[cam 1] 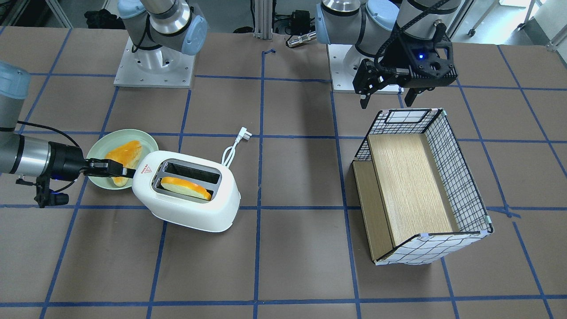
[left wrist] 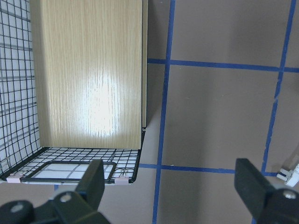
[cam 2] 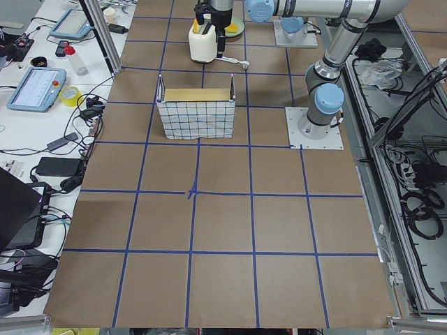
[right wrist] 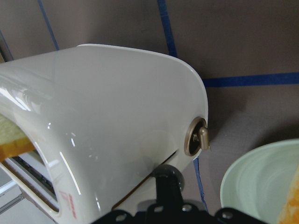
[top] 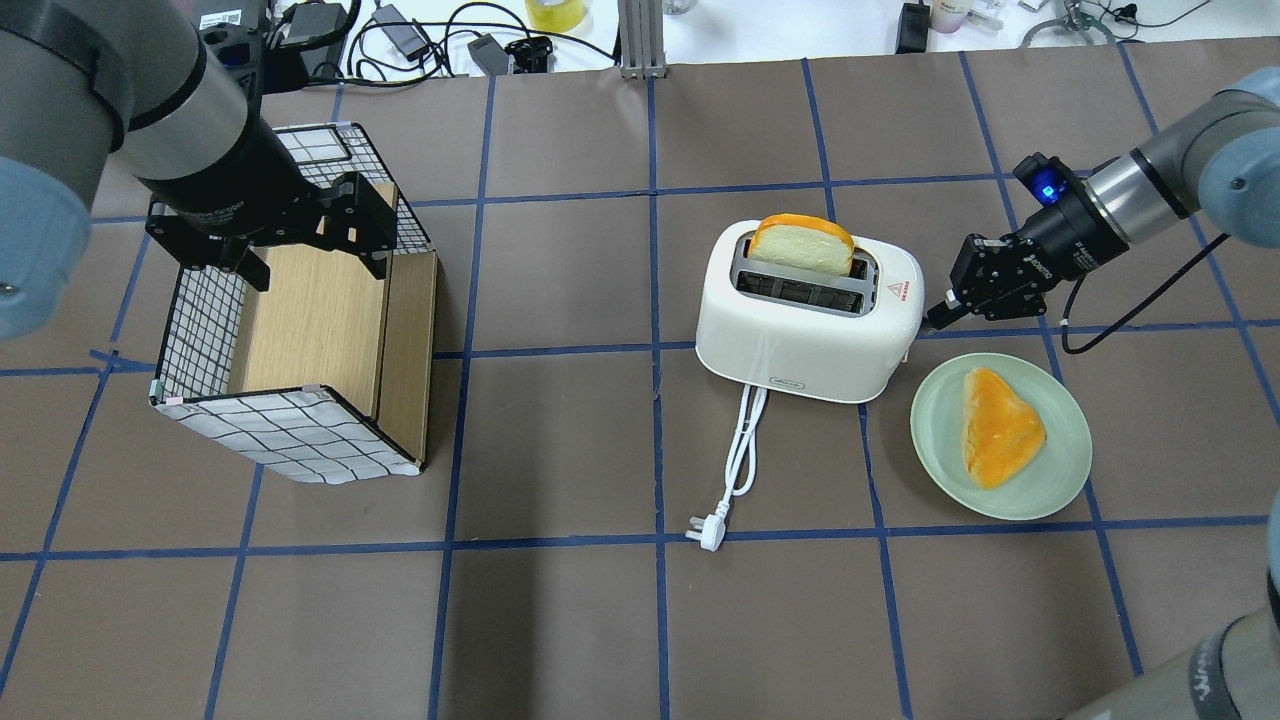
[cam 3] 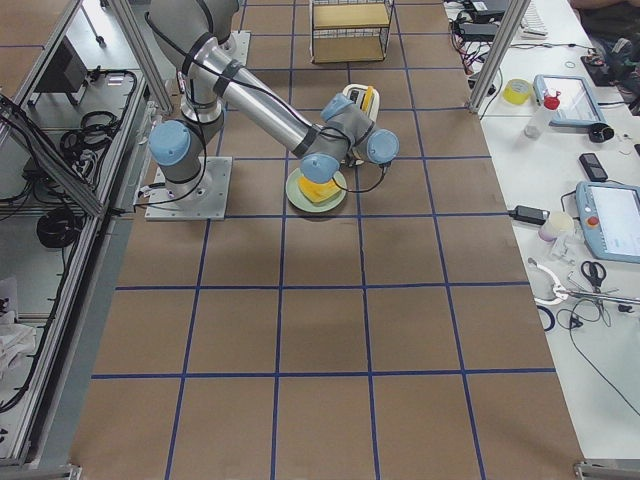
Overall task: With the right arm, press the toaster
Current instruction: 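Press the toaster lever down with the right gripper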
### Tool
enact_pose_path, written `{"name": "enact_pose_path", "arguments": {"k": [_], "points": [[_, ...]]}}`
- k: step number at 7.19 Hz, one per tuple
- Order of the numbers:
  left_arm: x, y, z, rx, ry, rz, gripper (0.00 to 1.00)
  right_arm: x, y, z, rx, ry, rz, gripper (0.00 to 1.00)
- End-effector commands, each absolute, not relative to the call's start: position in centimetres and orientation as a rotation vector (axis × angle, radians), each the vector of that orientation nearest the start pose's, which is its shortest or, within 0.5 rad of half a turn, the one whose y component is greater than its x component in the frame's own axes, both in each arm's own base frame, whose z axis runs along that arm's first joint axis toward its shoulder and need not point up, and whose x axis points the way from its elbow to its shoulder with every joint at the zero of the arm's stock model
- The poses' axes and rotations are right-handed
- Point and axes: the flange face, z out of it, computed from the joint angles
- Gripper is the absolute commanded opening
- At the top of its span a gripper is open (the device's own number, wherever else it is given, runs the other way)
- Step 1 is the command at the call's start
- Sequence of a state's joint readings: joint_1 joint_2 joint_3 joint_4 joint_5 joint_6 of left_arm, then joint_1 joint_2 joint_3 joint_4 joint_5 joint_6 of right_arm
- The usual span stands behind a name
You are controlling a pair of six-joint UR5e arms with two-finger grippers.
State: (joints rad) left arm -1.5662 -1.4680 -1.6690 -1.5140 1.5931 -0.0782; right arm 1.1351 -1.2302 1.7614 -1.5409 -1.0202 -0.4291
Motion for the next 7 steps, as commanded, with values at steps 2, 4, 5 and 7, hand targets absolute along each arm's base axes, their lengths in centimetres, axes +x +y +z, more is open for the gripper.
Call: {"name": "enact_pose_path", "arguments": {"k": [2, 4, 5, 7], "points": [[-12.9, -45.5, 49.4, -0.130, 3.117, -0.097, 1.00, -5.1, -54.3, 22.0, 0.203, 2.415, 0.370, 0.00], [-12.9, -45.5, 49.4, -0.130, 3.117, -0.097, 1.00, -5.0, -54.1, 21.6, 0.220, 2.417, 0.371, 0.00], [-12.9, -45.5, 49.4, -0.130, 3.117, -0.097, 1.00, -4.9, -54.0, 21.4, 0.219, 2.416, 0.375, 0.00], [-12.9, -45.5, 49.4, -0.130, 3.117, -0.097, 1.00, -5.1, -54.5, 23.9, 0.319, 2.459, 0.371, 0.01]]}}
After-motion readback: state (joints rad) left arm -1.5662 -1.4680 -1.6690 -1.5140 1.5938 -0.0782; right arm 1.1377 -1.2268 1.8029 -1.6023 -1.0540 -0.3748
